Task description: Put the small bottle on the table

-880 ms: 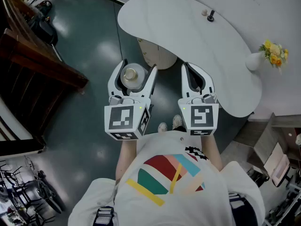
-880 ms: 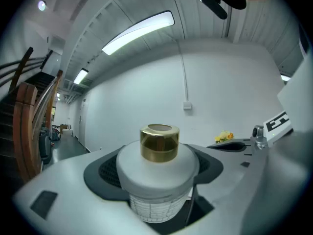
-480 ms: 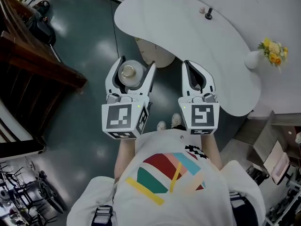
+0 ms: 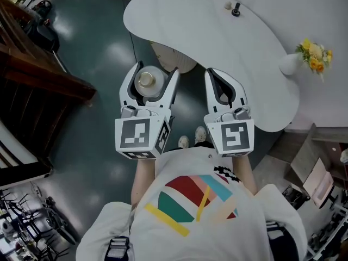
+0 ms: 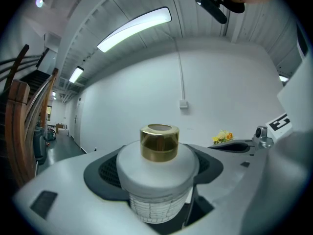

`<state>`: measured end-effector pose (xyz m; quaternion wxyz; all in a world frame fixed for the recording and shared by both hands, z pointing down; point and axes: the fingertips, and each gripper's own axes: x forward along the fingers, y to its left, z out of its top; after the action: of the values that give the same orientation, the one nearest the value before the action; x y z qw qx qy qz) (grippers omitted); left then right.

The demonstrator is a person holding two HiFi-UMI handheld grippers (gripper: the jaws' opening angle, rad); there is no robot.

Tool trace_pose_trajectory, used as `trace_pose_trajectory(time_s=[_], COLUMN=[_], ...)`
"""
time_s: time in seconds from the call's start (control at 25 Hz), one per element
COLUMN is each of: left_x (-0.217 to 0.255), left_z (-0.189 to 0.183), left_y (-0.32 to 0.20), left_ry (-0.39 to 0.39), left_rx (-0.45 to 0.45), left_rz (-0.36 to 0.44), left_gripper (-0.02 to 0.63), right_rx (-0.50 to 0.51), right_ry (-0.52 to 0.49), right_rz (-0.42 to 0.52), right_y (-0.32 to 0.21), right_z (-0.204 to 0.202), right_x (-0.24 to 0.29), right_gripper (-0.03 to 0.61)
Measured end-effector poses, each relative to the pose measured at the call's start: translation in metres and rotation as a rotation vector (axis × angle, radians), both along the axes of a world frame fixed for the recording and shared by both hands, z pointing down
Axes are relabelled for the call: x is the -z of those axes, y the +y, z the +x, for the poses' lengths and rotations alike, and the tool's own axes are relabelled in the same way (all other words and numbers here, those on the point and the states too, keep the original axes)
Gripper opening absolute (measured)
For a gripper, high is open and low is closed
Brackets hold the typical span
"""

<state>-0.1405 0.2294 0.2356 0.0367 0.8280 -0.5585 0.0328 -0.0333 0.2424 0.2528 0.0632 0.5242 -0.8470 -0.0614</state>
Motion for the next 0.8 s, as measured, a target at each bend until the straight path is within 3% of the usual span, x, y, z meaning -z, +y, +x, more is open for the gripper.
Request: trace_pose_trajectory(time_s=[0.8], left_x=[-0.006], left_z=[0.037], left_y=[-0.018], left_ry=[0.033], left_rx=[0.099], left_rz=[0.019], left_gripper=[0.341], right_rx=[0.040], right_ry=[0.019], right_rz=[-0.004], right_y=[-0.023], right_z=[0.065], right_x=[-0.021], right_gripper=[0.011])
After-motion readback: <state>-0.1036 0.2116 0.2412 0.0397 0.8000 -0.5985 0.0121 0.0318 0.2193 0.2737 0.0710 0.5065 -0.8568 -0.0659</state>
